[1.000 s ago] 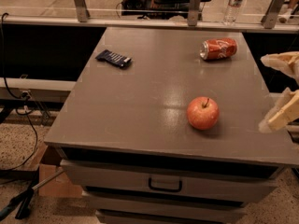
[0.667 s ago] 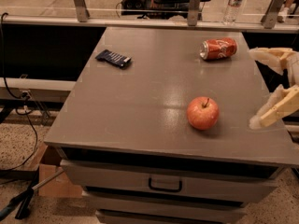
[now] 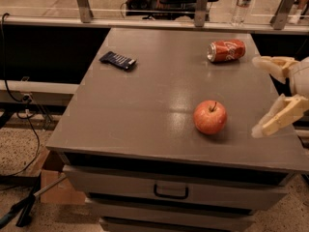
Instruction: Move apple near rxbar blueberry
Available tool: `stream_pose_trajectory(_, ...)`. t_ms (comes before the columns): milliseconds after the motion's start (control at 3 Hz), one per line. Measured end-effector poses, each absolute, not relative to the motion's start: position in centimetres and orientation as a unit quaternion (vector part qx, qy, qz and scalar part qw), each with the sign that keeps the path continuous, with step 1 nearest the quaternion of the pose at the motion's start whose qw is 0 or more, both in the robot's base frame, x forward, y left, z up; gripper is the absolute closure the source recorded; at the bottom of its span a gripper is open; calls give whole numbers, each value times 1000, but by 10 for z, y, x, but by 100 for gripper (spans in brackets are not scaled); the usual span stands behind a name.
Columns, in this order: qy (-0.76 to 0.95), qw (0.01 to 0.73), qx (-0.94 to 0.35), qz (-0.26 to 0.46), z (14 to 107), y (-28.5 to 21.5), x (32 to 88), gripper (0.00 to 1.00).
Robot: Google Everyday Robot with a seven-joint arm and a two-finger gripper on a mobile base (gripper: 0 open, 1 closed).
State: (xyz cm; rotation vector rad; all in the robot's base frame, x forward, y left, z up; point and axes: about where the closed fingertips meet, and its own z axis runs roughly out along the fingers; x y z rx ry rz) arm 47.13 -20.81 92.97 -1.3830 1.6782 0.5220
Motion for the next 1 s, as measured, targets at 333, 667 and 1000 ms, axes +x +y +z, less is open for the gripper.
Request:
stream_pose_trajectory(333, 681, 435, -551, 208, 908, -202, 473, 0)
stream_pose_trajectory(667, 682, 436, -545, 219, 887, -191, 474, 0)
stream_pose_trajectory(1000, 684, 426, -539, 246, 867, -179, 470, 0)
